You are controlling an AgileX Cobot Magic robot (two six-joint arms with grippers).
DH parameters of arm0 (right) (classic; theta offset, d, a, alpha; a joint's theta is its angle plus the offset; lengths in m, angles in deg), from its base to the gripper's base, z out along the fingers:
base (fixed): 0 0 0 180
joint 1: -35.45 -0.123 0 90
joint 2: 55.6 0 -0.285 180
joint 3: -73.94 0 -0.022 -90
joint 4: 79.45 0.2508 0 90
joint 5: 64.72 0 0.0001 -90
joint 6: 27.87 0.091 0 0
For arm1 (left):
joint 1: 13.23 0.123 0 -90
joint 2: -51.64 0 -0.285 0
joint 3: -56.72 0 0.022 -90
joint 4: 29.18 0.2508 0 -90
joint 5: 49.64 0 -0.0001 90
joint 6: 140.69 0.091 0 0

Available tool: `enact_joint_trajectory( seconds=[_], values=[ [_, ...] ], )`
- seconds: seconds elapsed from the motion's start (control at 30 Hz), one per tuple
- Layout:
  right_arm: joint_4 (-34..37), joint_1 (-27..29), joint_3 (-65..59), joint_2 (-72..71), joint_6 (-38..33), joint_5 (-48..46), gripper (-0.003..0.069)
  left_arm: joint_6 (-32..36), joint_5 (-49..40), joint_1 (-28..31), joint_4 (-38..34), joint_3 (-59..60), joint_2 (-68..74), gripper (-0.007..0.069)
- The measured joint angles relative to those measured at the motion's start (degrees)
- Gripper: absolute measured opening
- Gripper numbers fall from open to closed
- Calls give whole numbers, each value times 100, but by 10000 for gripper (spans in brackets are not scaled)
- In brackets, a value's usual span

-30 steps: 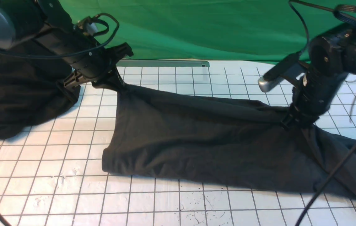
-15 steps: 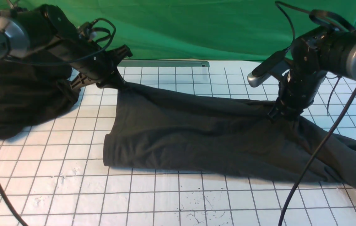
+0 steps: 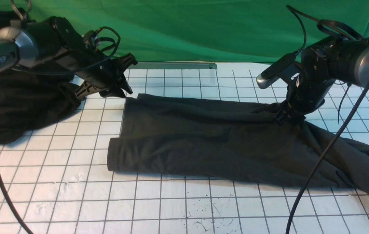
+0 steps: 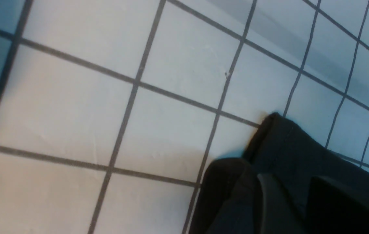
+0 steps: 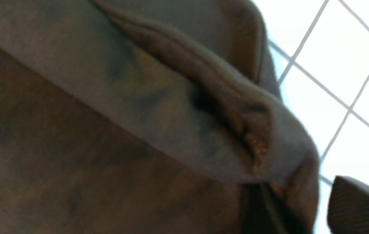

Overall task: Fold a long-sleeved shirt over a white checkered tablecloth.
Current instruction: 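Fold the black garment in half by bringing its near edge over to the far edge, then pull the folded dark garment lengthwise by its ends to straighten it flat on the table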

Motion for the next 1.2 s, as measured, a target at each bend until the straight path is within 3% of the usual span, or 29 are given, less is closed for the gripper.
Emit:
enact_joint_trajectory(
  seconds=[0.23,0.43,0.5,0.63,0.73,0.83,0.9,1.0,1.13,1.2],
  values=[
    [-140,0,687,-352,320,-304,340,220,-450,181,86,-910,-400,369],
    [-9,0,1185,-640,458,-1336,337,532,-1243,208,86,-1754,-594,391],
    [39,0,1186,-634,361,-1957,295,665,-1567,201,86,-1891,-600,367],
    [125,28,1014,-745,214,-2511,68,779,-1861,201,108,-1934,-600,269],
    [442,124,517,-1205,261,-2539,10,813,-2034,201,117,-1934,-600,148],
    [652,291,-389,-2021,323,-2545,6,975,-2250,201,187,-1934,-600,31],
    [677,400,-817,-2350,393,-2545,15,1003,-2296,201,211,-1934,-595,15],
    [712,834,-1997,-3037,563,-2347,100,1048,-2365,201,216,-1938,-595,1],
    [921,1395,-3422,-3353,681,-1714,324,1105,-2365,201,216,-1938,-595,1],
    [1071,1413,-3822,-3330,634,-1455,357,1138,-2365,201,216,-1938,-595,1]
  ],
)
